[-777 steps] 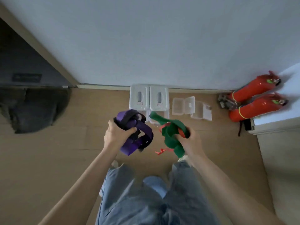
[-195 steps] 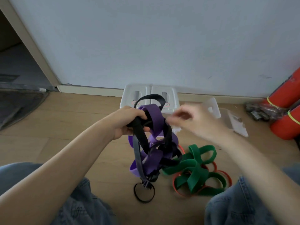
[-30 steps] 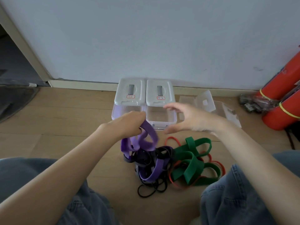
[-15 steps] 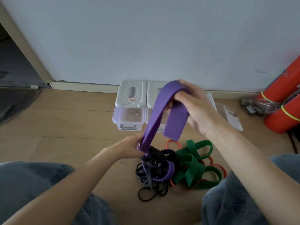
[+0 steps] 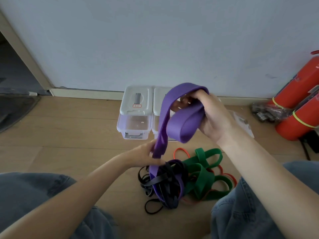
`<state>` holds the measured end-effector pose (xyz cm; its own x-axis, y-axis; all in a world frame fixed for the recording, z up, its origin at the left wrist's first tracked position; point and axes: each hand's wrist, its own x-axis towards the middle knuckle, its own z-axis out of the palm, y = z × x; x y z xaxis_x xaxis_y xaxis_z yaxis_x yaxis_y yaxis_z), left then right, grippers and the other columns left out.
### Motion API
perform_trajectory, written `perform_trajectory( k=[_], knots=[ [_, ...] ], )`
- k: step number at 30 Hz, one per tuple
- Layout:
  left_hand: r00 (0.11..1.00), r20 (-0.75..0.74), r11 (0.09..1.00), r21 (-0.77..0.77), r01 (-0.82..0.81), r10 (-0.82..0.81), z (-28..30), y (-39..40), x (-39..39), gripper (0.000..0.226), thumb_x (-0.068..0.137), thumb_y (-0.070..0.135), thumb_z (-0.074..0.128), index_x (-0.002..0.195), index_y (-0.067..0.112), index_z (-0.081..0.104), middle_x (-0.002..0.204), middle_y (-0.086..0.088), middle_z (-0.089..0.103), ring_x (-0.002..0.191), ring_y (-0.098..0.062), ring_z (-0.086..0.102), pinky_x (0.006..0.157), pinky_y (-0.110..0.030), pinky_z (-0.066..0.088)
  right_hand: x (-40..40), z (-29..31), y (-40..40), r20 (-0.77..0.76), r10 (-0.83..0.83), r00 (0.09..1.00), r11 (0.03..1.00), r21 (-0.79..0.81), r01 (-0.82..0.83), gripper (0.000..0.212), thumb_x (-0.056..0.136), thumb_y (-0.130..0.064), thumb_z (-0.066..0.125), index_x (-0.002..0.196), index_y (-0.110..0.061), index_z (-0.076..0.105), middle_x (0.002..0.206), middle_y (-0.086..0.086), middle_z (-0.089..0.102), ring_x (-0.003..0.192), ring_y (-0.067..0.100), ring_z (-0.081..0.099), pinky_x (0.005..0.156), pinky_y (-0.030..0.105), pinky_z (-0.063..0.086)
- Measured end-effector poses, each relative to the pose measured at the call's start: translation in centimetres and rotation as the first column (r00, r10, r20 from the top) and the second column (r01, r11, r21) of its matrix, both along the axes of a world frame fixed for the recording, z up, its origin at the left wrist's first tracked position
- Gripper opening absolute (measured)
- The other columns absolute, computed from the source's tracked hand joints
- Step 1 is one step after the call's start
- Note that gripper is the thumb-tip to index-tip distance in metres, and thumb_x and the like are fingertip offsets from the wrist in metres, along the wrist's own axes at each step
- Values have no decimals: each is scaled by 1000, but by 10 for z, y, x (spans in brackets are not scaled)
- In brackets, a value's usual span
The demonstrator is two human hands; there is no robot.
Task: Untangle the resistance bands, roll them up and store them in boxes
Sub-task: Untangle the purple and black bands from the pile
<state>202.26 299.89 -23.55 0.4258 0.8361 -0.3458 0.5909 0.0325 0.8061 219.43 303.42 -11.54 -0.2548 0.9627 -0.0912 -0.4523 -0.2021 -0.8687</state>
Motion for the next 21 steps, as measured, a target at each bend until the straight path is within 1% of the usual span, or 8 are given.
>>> perform_trajectory(
  k=[4, 6, 8, 10, 11, 13, 16, 21],
  knots=[
    [978, 60, 979, -32, -200, 201, 5, 7, -9, 20, 94, 15, 53, 110, 8, 62, 106, -7, 66, 99, -19, 57, 95, -33, 44, 15, 4, 11, -76, -98, 992, 995, -38, 95, 33, 92, -5, 45, 62, -11, 58, 56, 1, 54, 69, 22, 70, 67, 30, 57],
    [960, 60, 961, -32, -274, 275, 19, 15, -21, 21, 94, 13, 54, 110, 2, 62, 101, -11, 66, 91, -19, 58, 94, -39, 47, 28, -1, 15, 268, -162, 950, 987, 43, 156, 17, 91, -7, 52, 75, -10, 57, 61, 2, 57, 68, 19, 70, 62, 28, 53],
    [925, 177, 940, -5, -340, 335, 43, 21, -31, 23, 91, 11, 57, 111, 2, 62, 94, -8, 71, 83, -16, 64, 82, -32, 56, 37, -10, 13, 788, -70, 611, 995, 95, -8, 16, 86, -16, 64, 99, -9, 58, 83, 4, 65, 76, 17, 67, 69, 27, 51],
    [881, 339, 934, 18, -356, 329, 73, 23, -33, 21, 86, 16, 61, 105, 9, 66, 81, -1, 74, 72, -11, 68, 65, -21, 56, 41, -21, 11, 975, 59, 214, 978, -13, -207, 76, 75, -35, 75, 135, -9, 38, 124, 6, 56, 102, 20, 59, 79, 22, 45],
    [868, 398, 941, 31, -338, 298, 86, 23, -32, 21, 83, 21, 61, 100, 11, 68, 77, 0, 74, 68, -10, 68, 61, -18, 53, 39, -22, 10, 983, 44, 176, 961, 6, -277, 100, 68, -44, 78, 145, -12, 22, 142, 6, 43, 120, 22, 50, 88, 23, 39],
    [858, 464, 961, 49, -272, 219, 106, 18, -24, 28, 79, 33, 60, 93, 12, 72, 77, -5, 73, 63, -11, 65, 56, -17, 51, 29, -13, 5, 925, 58, 375, 894, 119, -433, 116, 57, -55, 79, 148, -26, 13, 154, -4, 24, 137, 12, 29, 105, 28, 28],
    [867, 482, 983, 59, -173, 124, 118, 10, -9, 31, 78, 38, 58, 91, 14, 73, 75, -5, 71, 60, -10, 62, 55, -16, 50, 17, -5, 1, 724, 274, 633, 805, 188, -563, 72, 63, -37, 83, 124, -36, 46, 125, -20, 56, 119, -2, 49, 98, 18, 40],
    [911, 402, 995, -9, -99, 94, 104, 7, -12, 29, 77, 34, 61, 99, 17, 70, 88, -2, 74, 77, -11, 68, 65, -17, 52, 2, -11, -4, 834, 183, 520, 831, 152, -535, 40, 67, -28, 83, 98, -18, 61, 87, -1, 71, 81, 13, 67, 77, 31, 54]
  ],
)
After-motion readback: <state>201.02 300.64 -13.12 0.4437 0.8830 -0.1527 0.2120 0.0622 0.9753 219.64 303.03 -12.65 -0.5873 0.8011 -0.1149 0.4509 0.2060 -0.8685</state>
